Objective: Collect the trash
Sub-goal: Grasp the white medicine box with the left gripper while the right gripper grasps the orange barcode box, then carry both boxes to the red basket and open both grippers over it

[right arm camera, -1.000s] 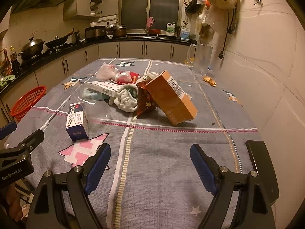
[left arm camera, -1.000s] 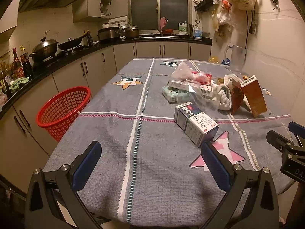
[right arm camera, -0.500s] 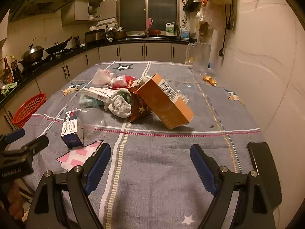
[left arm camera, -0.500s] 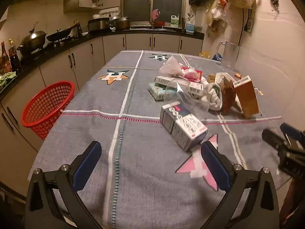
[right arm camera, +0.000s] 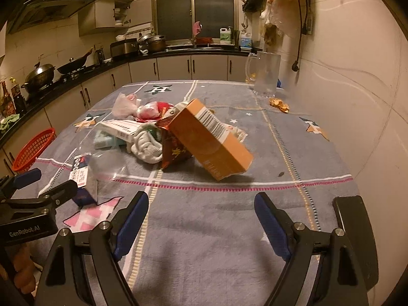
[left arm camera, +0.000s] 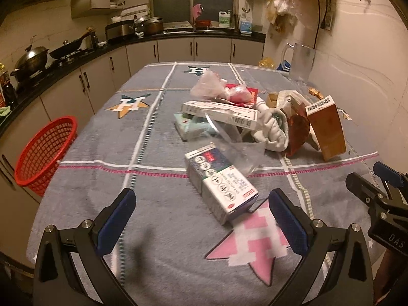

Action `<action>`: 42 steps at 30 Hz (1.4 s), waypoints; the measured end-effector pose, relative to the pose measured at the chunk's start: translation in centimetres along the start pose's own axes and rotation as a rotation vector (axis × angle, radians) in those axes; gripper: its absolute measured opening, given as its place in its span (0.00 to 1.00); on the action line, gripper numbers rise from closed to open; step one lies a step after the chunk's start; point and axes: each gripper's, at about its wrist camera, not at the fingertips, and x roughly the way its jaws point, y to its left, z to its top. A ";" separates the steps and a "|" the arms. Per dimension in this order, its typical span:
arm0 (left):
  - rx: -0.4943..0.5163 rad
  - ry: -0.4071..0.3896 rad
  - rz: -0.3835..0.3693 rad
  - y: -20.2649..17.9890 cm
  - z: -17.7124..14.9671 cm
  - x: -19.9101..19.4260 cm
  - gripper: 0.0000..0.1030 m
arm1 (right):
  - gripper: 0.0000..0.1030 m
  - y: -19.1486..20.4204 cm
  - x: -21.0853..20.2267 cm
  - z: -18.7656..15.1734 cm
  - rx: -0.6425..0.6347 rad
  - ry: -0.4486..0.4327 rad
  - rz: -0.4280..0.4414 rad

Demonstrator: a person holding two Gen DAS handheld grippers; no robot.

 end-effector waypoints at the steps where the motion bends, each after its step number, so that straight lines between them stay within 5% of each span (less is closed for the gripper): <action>1: 0.002 0.003 0.000 -0.2 0.1 0.2 1.00 | 0.86 -0.1 0.0 0.0 0.000 -0.001 0.000; 13: 0.010 0.030 0.016 -1.2 1.2 2.8 1.00 | 0.86 -2.2 1.4 1.2 -0.004 0.008 -0.006; 19: -0.012 0.063 0.026 0.5 1.6 4.0 0.79 | 0.86 -3.1 1.8 1.5 0.015 0.015 -0.002; 29: -0.072 0.098 0.046 4.4 1.4 4.3 0.78 | 0.86 -3.4 2.8 2.6 -0.005 0.028 0.054; 32: -0.081 0.089 0.062 5.3 1.3 4.2 0.78 | 0.86 -3.3 3.5 3.3 -0.040 0.031 0.080; 37: -0.091 0.109 0.041 6.3 1.3 4.5 0.56 | 0.86 -1.9 5.4 4.9 -0.186 0.030 0.097; 42: -0.072 0.118 0.041 6.3 1.3 4.7 0.55 | 0.86 -2.0 7.8 6.2 -0.270 0.060 0.095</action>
